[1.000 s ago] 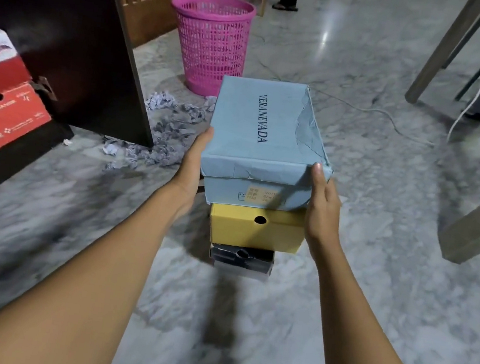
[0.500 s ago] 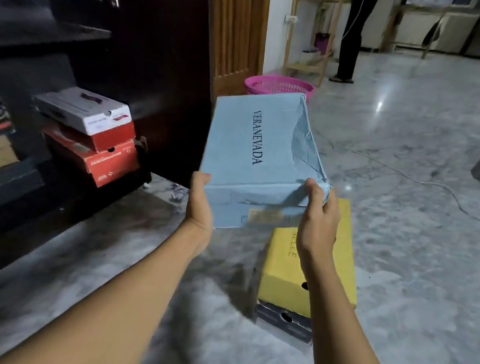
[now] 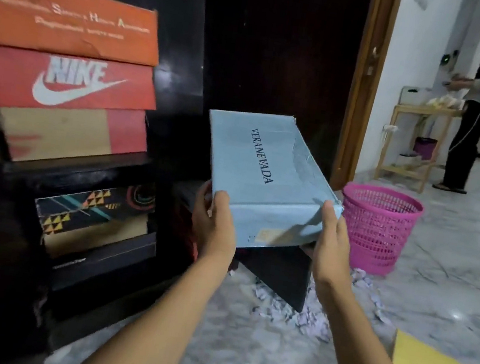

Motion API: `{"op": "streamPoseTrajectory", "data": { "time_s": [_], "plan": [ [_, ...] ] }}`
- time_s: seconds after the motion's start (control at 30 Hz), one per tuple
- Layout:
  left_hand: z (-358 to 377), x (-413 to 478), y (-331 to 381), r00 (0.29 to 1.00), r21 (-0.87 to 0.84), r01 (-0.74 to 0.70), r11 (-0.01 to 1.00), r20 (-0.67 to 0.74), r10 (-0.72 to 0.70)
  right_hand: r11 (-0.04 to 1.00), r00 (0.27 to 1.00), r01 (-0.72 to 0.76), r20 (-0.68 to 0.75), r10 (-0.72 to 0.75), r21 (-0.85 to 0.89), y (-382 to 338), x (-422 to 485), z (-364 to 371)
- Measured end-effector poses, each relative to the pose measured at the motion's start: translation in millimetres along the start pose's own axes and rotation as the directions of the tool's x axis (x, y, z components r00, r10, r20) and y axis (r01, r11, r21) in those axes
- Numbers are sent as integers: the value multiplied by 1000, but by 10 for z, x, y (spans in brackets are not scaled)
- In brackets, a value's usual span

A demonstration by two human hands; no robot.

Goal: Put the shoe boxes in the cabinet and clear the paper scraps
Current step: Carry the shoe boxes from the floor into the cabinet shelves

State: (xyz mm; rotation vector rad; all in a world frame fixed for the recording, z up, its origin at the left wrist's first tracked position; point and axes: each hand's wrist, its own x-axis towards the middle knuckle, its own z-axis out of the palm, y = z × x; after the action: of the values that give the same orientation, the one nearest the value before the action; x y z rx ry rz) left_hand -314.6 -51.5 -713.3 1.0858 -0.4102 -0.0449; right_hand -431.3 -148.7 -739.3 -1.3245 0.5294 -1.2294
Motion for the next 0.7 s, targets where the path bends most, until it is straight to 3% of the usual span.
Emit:
{"op": "streamPoseTrajectory", "data": {
  "time_s": [0.23,0.5,0.7],
  "plan": [
    [-20,1102,120,993,97,78,992,-99,-68,994,992,50,121,-38,-97,-27,762,820],
    [166,2080,278,960,158,267,951,-128,-248,979,997,-53,51,64,-196,-40,1573,1680],
    [183,2475,206,957,306,283,909,-26,-289,931,988,-157,-39,152,-329,147,1947,1915]
  ]
}}
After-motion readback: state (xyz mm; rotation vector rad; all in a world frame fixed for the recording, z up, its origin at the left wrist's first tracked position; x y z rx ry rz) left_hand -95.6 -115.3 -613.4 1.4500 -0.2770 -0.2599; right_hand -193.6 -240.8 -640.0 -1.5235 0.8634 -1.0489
